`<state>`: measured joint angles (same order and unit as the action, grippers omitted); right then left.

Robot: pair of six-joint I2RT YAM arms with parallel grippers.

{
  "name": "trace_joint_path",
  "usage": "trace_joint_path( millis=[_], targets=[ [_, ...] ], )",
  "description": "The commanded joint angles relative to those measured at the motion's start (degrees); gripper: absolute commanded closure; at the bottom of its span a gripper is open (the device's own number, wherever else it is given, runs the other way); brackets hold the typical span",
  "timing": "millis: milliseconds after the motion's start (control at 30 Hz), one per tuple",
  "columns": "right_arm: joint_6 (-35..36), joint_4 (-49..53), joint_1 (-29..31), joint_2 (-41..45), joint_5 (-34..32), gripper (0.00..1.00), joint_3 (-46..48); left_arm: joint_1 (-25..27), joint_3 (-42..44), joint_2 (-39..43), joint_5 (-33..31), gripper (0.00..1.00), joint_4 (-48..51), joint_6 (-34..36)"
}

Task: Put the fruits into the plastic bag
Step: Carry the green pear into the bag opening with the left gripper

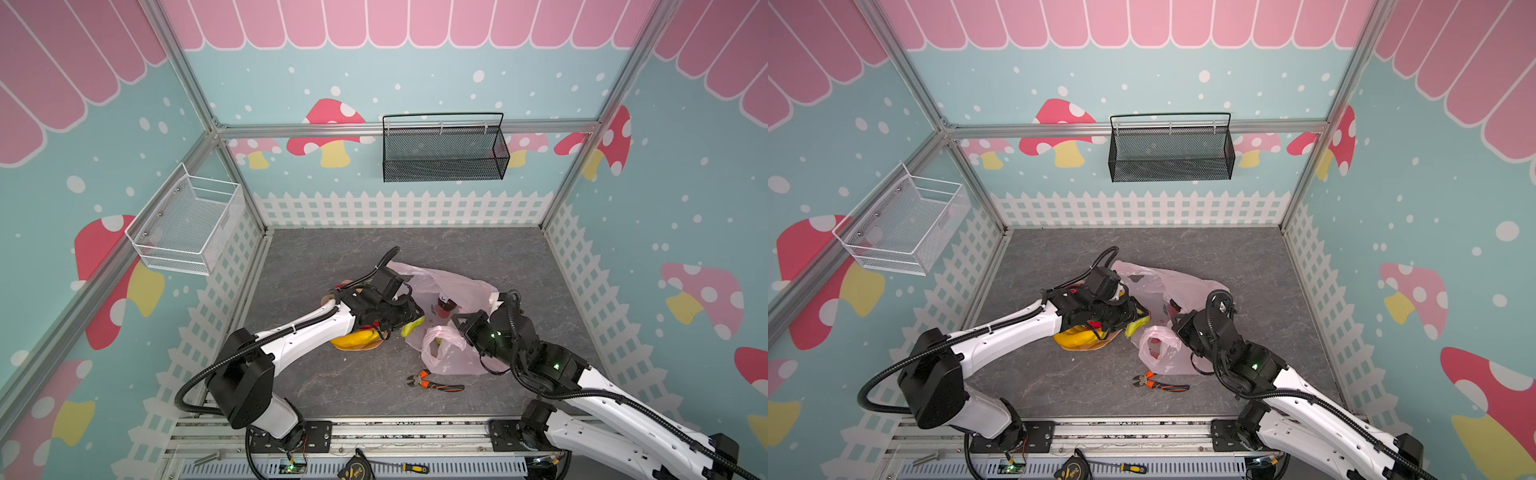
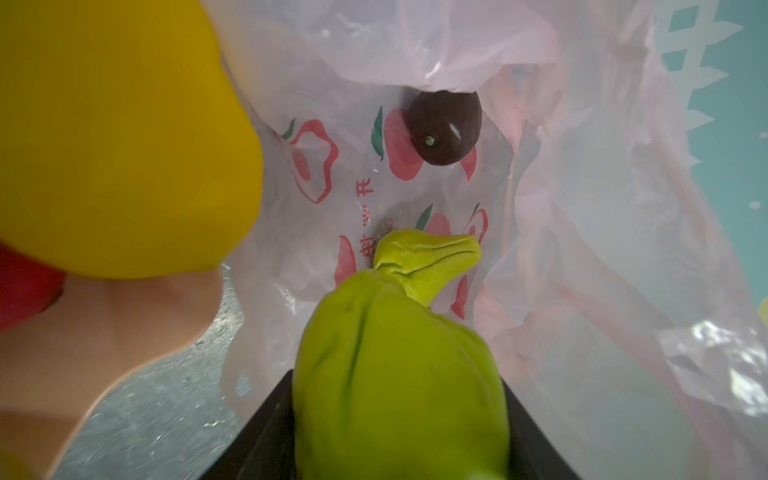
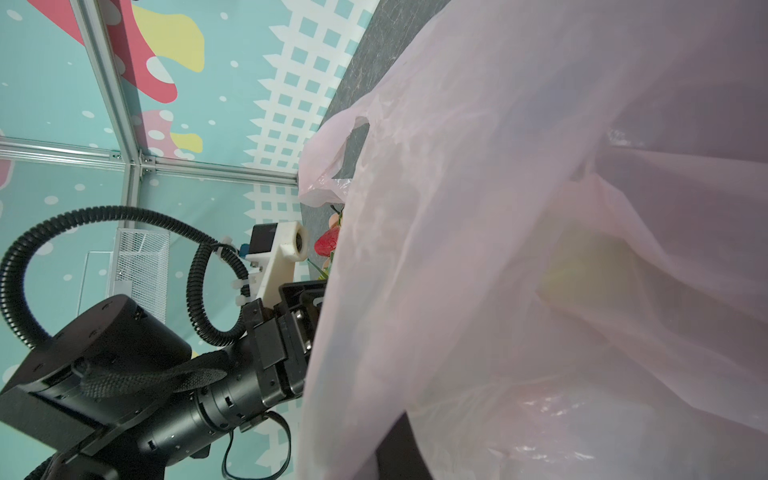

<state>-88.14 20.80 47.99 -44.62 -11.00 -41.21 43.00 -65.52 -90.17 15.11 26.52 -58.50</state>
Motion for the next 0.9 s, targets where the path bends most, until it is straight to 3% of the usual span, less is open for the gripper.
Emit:
trace_joint_path(
  millis=[0,467,733,867],
  targets=[
    [-0.41,-1.10,-0.16,0.00,0.29,1.00,-0.10,1.72,-3.98,-3.50,-2.73,0.55,-3.67,-2.42],
    [-0.87,-2.37,-0.11,1.04,-0.15,1.00,1.13,5.05,-10.47,-15.45,-4.53,0.51,-7.70,-7.24],
    [-1.28,-2.83,-0.12,1.61,-0.53,1.00,2.13,6.91,-12.60,-18.71,-3.95,0.33,-7.47,-7.68],
    [-1.31,-2.98,-0.17,1.82,-0.83,1.00,2.44,6.92,-12.79,-18.68,-3.42,0.14,-7.02,-7.51]
  ],
)
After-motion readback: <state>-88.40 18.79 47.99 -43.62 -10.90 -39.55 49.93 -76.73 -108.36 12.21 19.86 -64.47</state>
